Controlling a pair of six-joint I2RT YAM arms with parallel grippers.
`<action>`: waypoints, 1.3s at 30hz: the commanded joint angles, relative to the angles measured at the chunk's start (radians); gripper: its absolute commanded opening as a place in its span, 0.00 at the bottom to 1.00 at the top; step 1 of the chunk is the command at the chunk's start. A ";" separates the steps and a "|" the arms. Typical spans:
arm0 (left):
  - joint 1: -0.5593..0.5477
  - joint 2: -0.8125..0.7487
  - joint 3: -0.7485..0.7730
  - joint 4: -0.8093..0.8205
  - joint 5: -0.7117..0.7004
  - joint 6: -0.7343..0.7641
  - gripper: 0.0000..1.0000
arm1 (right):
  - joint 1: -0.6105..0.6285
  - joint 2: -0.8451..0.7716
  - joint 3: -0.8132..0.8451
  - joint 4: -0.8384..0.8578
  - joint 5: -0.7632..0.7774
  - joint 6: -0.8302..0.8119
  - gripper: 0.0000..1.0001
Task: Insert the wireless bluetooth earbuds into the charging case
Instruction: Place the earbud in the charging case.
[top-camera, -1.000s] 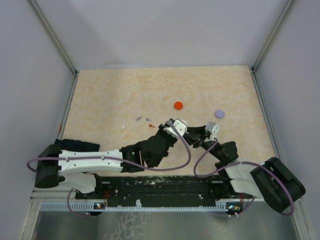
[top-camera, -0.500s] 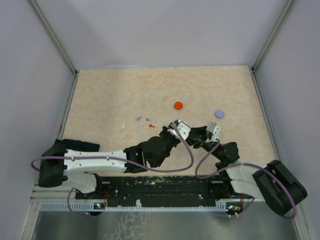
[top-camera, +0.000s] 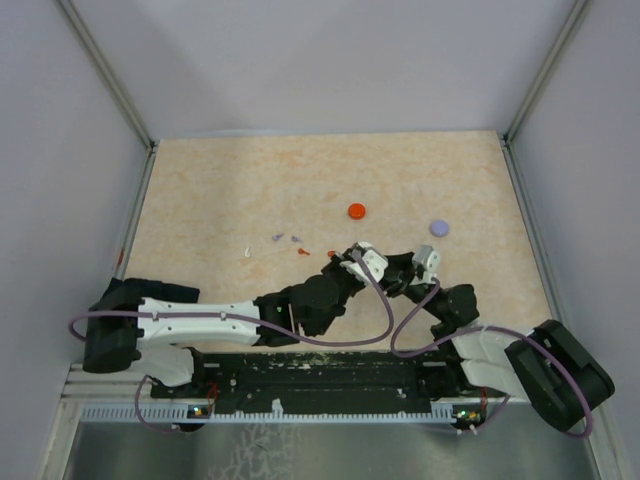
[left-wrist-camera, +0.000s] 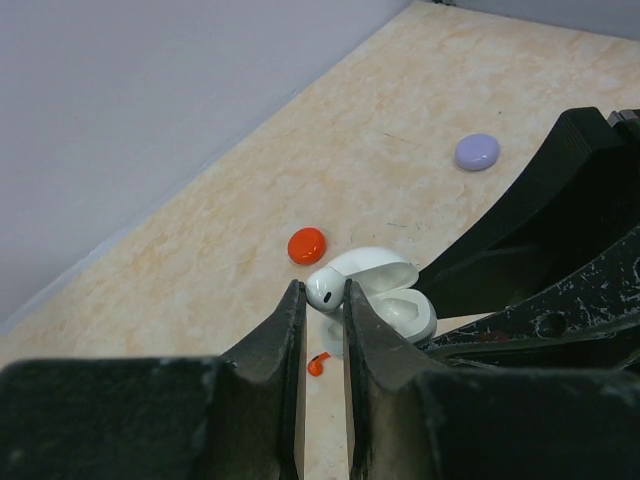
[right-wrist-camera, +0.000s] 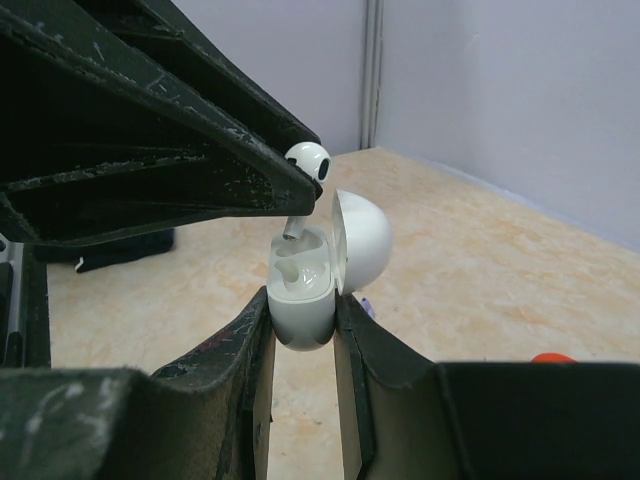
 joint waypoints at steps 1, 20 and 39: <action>-0.009 0.008 0.000 -0.017 -0.007 -0.018 0.16 | 0.011 -0.002 0.004 0.058 0.006 0.013 0.00; -0.025 0.029 0.027 -0.112 0.016 -0.071 0.22 | 0.011 -0.004 0.008 0.026 0.023 -0.002 0.00; -0.024 0.003 0.059 -0.211 0.018 -0.210 0.47 | 0.011 -0.013 0.009 0.009 0.023 -0.007 0.00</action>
